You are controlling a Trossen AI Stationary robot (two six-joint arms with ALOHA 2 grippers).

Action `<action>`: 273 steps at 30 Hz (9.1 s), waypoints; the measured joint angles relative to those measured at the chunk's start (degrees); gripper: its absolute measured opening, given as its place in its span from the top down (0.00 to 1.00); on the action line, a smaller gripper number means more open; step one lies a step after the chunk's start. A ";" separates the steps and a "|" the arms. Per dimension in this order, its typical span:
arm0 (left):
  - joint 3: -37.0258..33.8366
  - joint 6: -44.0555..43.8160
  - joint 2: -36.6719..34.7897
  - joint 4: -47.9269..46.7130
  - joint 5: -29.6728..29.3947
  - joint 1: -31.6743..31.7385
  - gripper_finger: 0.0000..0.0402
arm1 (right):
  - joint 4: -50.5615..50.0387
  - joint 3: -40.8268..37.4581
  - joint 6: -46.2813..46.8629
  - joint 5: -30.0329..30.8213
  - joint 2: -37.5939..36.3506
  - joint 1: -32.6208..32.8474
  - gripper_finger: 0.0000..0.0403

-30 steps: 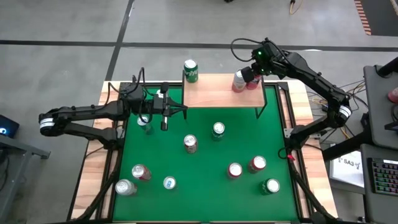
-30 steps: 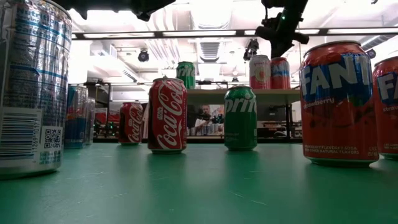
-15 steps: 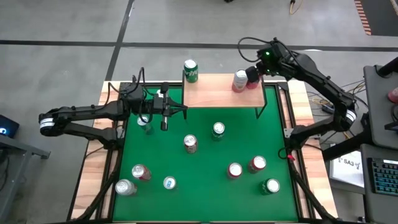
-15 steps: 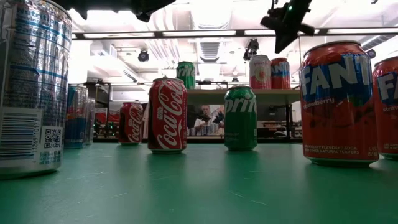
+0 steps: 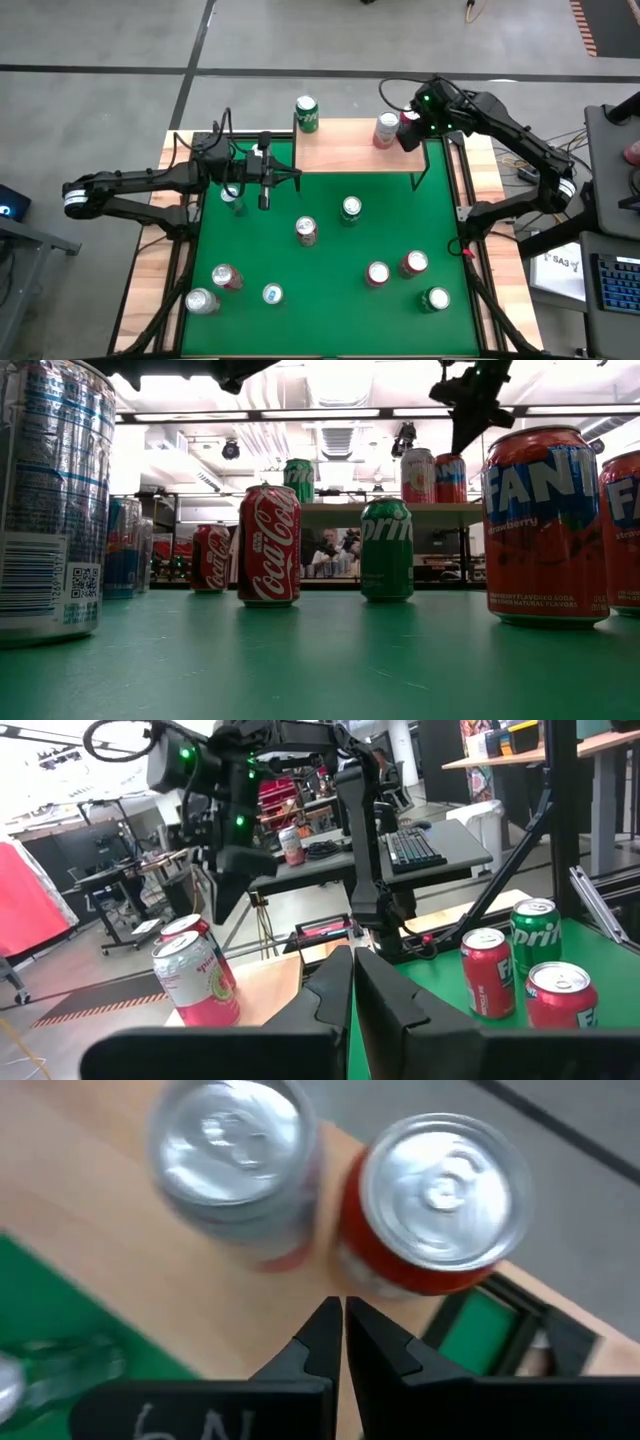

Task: Place canned beverage on shelf
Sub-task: Put the top red soda can on the shelf

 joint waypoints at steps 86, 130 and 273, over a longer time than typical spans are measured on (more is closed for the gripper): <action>0.07 -1.29 0.00 0.66 0.02 -0.02 1.00 | 10.55 -1.35 -2.34 10.40 1.46 -0.15 0.97; 0.09 -4.76 0.02 3.19 0.04 -0.01 1.00 | 4.12 -2.15 -3.47 5.97 -0.24 -0.57 0.97; 0.09 -3.19 0.07 3.54 0.22 -0.02 1.00 | 0.06 2.91 -3.33 4.42 5.96 -4.04 0.97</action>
